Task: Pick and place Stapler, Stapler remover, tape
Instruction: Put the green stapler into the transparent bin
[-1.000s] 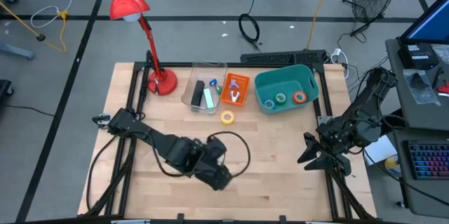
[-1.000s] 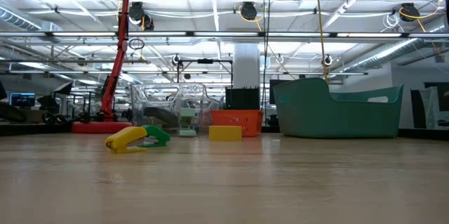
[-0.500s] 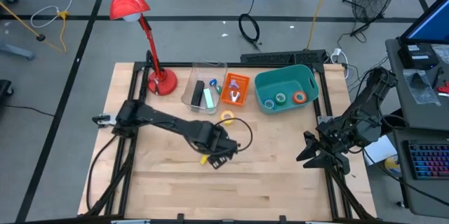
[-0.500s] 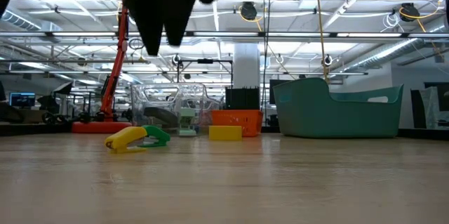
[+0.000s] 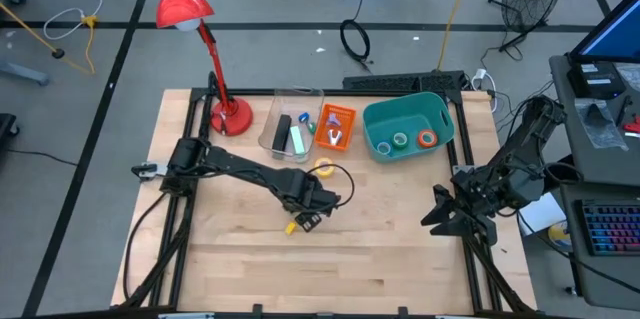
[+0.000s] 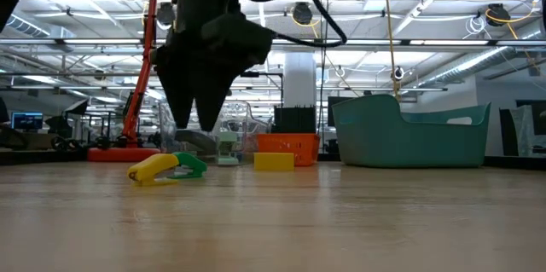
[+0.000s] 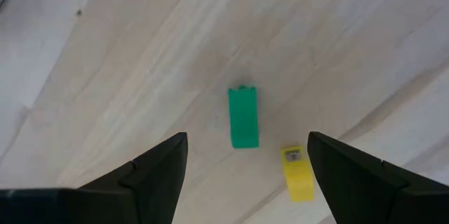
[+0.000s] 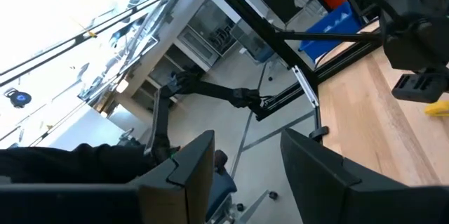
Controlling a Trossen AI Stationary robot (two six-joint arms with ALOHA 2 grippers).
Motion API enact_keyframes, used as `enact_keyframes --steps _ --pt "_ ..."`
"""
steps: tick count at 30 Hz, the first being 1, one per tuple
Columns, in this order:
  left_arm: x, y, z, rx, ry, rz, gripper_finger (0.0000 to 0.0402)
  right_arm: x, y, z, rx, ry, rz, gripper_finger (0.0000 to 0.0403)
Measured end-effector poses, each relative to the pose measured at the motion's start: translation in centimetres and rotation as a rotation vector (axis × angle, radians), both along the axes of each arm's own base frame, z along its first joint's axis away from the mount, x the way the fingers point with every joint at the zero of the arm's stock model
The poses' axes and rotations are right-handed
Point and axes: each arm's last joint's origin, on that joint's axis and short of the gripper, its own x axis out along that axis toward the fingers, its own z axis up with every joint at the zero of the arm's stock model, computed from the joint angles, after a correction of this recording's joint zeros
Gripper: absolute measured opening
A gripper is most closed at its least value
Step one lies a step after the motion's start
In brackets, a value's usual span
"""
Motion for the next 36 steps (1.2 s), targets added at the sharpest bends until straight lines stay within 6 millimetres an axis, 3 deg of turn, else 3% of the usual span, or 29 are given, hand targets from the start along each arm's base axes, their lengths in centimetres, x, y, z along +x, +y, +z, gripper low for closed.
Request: enact_keyframes --steps 10,20,32,36 --pt "-0.5 0.0 -1.9 -0.067 0.022 -0.018 0.0296 0.0 -0.1 0.0 0.011 0.005 -0.026 0.0157" --pt "-0.5 0.2 -2.2 -0.057 0.015 -0.035 0.0293 0.1 -0.1 0.0 0.014 0.003 -0.052 0.0157" --pt "0.1 1.8 -2.2 -0.070 -0.017 -0.037 0.0176 0.1 -0.1 0.0 0.014 0.003 -0.052 0.0157" --pt "0.1 2.2 -2.2 -0.102 -0.016 -0.046 0.0155 0.1 -0.1 0.0 0.016 0.004 -0.052 0.0157"
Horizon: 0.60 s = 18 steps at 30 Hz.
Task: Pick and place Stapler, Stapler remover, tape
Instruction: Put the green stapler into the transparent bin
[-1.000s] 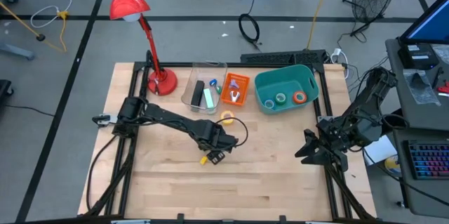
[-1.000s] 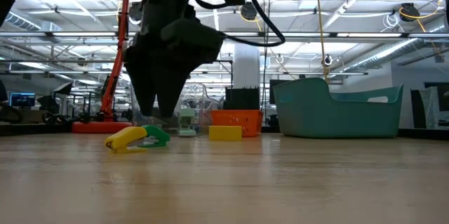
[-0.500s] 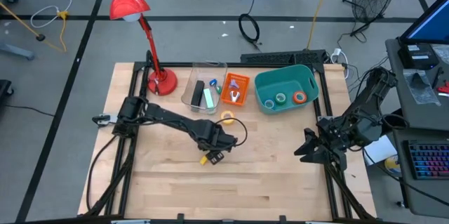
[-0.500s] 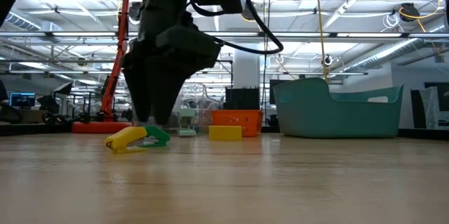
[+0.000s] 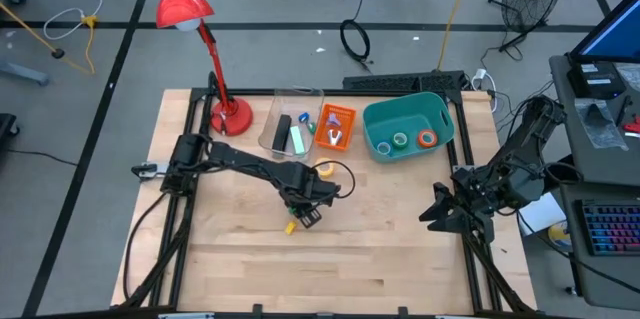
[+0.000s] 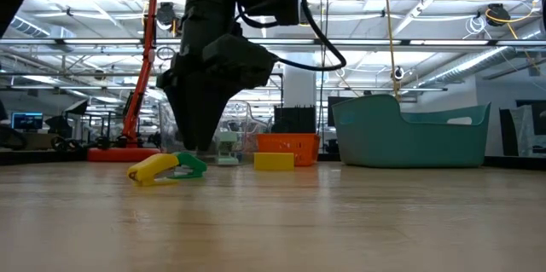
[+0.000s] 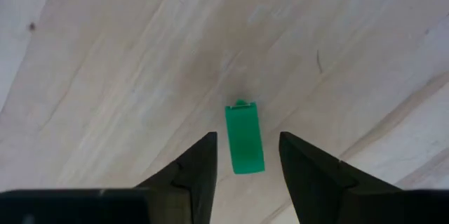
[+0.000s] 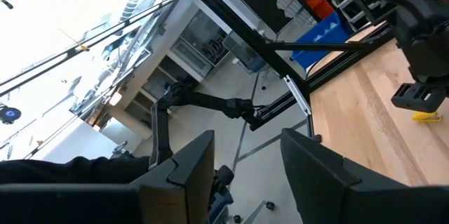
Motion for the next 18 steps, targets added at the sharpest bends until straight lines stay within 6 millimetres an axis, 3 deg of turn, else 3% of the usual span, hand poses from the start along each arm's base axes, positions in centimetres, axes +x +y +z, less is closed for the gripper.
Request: enact_keyframes --steps 4,10,18 --pt "0.0 0.3 -0.1 -0.012 0.005 0.006 0.0157 0.0 0.0 0.0 0.000 0.000 0.000 0.0157" --pt "-1.0 0.3 -1.5 -0.085 0.062 0.019 0.0190 0.0 0.0 0.0 0.000 0.000 0.000 0.0157" --pt "-1.7 -1.1 -2.5 -0.073 0.084 0.002 0.0215 0.0 -0.1 0.0 -0.002 0.000 -0.025 0.0157"
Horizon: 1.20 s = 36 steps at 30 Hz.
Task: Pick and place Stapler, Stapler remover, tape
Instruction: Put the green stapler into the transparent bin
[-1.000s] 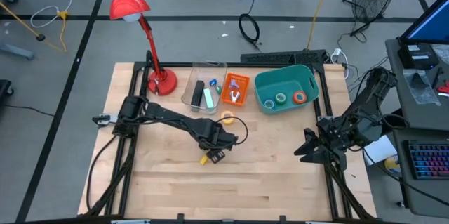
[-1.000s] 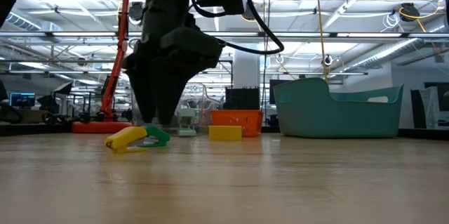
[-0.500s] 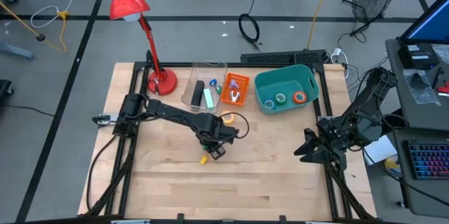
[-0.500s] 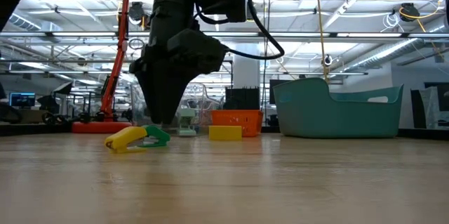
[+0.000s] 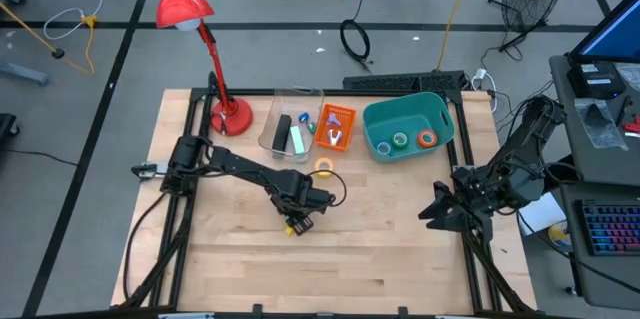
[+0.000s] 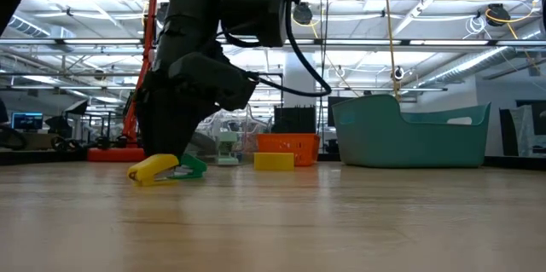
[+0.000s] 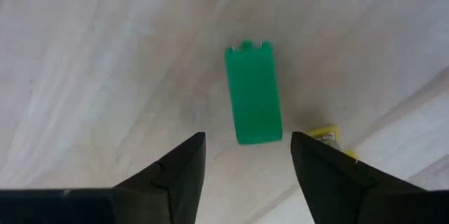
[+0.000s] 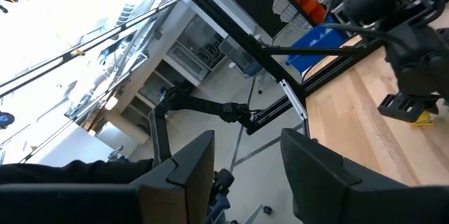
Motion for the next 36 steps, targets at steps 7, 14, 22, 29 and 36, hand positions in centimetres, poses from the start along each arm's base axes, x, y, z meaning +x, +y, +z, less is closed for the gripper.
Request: enact_keyframes --steps 7,14,22,29,36 --pt "0.2 -0.2 0.0 0.017 -0.021 0.003 0.0185 0.0 -0.1 0.0 -0.004 -0.001 -0.027 0.0157" --pt "0.2 0.0 0.0 0.018 -0.025 -0.002 0.0152 0.0 -0.1 0.0 0.000 0.000 -0.028 0.0157" --pt "0.3 0.3 0.0 0.015 -0.031 -0.019 0.0101 0.0 -0.1 0.0 0.003 0.001 -0.028 0.0157" --pt "1.1 0.2 1.0 0.034 -0.081 -0.060 0.0072 0.0 -0.2 0.0 0.001 0.001 -0.054 0.0157" --pt "3.1 0.7 3.9 0.079 -0.200 -0.069 0.0096 0.1 -0.2 0.0 0.001 0.002 -0.081 0.0157"
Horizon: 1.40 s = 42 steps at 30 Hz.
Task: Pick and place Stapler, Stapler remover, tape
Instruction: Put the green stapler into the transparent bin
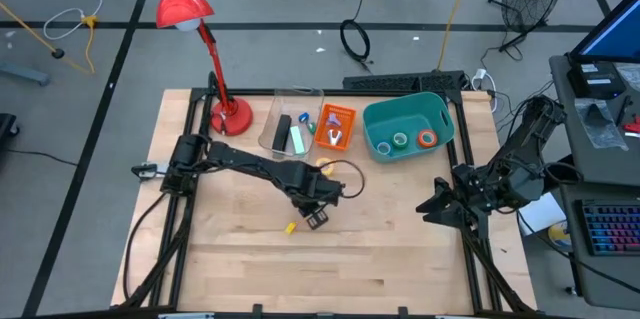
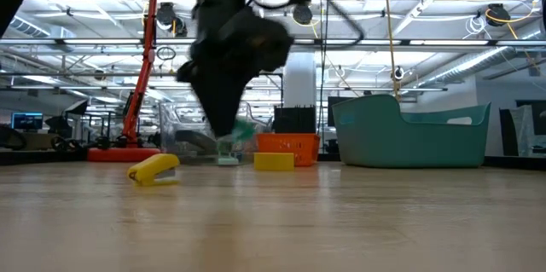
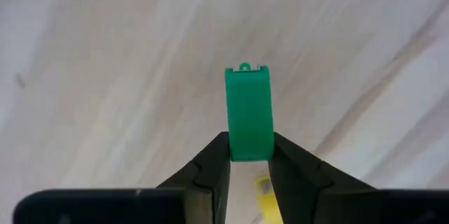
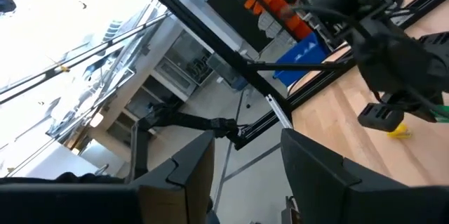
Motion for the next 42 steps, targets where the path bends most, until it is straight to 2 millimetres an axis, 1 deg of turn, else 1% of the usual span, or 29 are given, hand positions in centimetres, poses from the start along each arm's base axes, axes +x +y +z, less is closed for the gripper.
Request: enact_keyframes --steps 2,5,10,15,19,24,28,33,38,42 --pt "0.8 0.3 1.3 0.017 -0.056 -0.011 0.0096 0.0 0.0 0.0 0.000 0.000 -0.004 0.0157" --pt "2.0 1.1 3.6 0.029 -0.144 -0.024 0.0086 0.1 -0.1 0.0 -0.001 0.002 -0.031 0.0157" --pt "3.5 3.7 7.6 0.048 -0.292 -0.022 0.0073 0.1 -0.1 0.0 -0.006 0.002 -0.053 0.0157" --pt "4.3 5.9 11.4 0.072 -0.425 -0.022 0.0088 0.1 -0.3 -0.2 -0.017 0.012 -0.106 0.0157" --pt "4.4 6.7 13.8 0.094 -0.506 -0.052 0.0088 0.1 -0.4 -0.5 -0.034 0.033 -0.161 0.0157" --pt "4.4 6.9 15.8 0.091 -0.575 -0.111 0.0076 0.3 -0.8 -0.9 -0.081 0.057 -0.244 0.0157" --pt "4.6 6.7 16.5 0.043 -0.628 -0.135 0.0082 1.0 -1.3 -2.4 -0.114 0.086 -0.330 0.0157" --pt "5.6 5.7 17.5 -0.042 -0.783 -0.193 0.0082 2.2 -2.4 -4.1 -0.104 0.090 -0.424 0.0157" --pt "5.9 5.2 17.8 -0.061 -0.826 -0.230 0.0078 3.5 -3.5 -4.7 -0.073 0.030 -0.404 0.0157" --pt "5.8 5.9 17.7 -0.039 -0.809 -0.228 0.0083 4.2 -4.3 -5.1 -0.047 -0.005 -0.418 0.0157"
